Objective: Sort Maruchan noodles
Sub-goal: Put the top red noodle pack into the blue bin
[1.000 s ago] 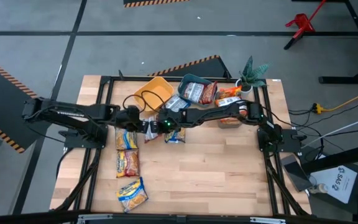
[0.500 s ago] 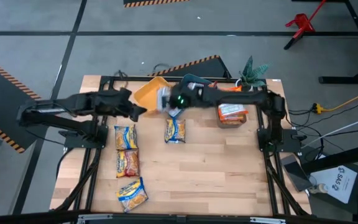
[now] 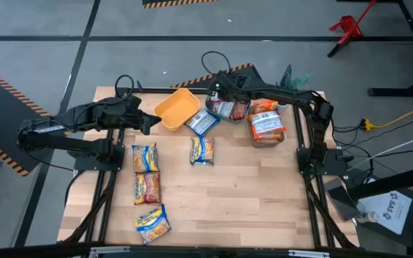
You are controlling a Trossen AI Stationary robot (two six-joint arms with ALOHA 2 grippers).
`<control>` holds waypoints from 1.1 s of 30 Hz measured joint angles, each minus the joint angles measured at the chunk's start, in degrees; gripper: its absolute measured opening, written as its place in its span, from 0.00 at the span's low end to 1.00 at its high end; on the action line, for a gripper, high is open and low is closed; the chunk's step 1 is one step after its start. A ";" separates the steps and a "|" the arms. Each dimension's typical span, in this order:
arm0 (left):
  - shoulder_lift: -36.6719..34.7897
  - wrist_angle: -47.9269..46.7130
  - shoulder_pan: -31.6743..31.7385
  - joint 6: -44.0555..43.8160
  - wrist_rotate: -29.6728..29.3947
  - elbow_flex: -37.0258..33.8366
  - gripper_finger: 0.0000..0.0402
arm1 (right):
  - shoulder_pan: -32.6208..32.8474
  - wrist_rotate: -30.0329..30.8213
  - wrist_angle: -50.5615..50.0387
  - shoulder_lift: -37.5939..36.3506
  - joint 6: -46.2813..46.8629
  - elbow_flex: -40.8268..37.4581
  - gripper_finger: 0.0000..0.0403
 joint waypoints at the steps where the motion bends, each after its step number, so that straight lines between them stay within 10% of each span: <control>1: -0.08 0.05 0.00 0.00 -0.05 0.00 0.17 | -0.40 -0.69 0.15 0.00 0.18 0.00 0.08; 21: -0.05 0.23 0.00 -0.33 -1.53 0.00 0.17 | 0.42 -2.66 -4.66 4.92 4.67 0.02 0.09; 33: 0.25 -4.84 0.00 0.39 -1.26 0.00 0.17 | 0.46 -1.52 -11.02 2.35 -4.06 0.04 0.57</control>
